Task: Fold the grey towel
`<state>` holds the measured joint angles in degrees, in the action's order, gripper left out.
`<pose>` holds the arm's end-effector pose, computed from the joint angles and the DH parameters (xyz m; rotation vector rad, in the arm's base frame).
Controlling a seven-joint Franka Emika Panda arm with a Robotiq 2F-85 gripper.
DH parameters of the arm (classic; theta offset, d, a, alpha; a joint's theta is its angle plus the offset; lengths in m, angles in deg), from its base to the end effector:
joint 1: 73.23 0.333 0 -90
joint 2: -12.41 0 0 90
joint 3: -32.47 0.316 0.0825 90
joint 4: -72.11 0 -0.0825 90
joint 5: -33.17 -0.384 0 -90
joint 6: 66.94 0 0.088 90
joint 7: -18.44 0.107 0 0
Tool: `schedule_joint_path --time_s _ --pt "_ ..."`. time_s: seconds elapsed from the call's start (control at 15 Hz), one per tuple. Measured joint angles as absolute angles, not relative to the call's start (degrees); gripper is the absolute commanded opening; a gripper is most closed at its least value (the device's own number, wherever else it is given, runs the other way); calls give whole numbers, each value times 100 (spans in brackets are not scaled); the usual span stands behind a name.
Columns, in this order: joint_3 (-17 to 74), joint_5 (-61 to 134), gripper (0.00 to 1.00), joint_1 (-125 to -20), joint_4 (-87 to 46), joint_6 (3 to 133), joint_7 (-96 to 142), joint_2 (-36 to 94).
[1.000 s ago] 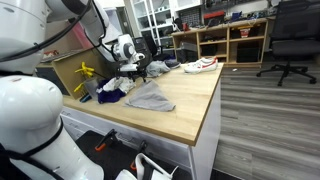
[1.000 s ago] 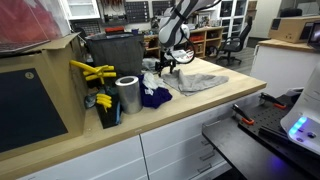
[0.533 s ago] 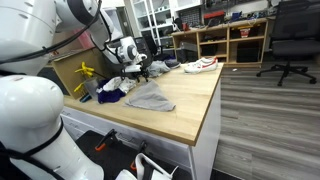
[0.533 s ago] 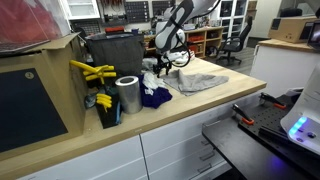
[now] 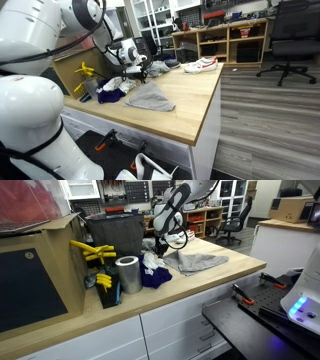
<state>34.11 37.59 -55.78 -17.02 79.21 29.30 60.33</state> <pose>0.6770 0.2320 0.1671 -3.1023 -0.3005 -0.2516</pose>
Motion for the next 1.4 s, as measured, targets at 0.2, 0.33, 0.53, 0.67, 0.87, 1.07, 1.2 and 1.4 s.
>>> schedule_joint_path --time_s 0.2,0.33,0.53,0.67,0.87,1.07,1.2,1.4 --pt "3423 3759 2 -5484 -1613 7920 2930 6033" --pt "3423 3759 2 -5421 -1534 7918 2930 6033" --pt "3417 3759 2 -5365 -1410 7895 2937 6033" --pt "3407 3759 2 -5358 -1339 7852 3024 6034" --pt "3405 3732 2 -5376 -1272 7801 3176 6034" --pt "3434 3641 2 -5416 -1294 7787 3226 6005" --pt "3499 3592 2 -5468 -1426 7763 3226 5896" --pt "3625 3513 2 -5576 -1812 7636 3213 5559"
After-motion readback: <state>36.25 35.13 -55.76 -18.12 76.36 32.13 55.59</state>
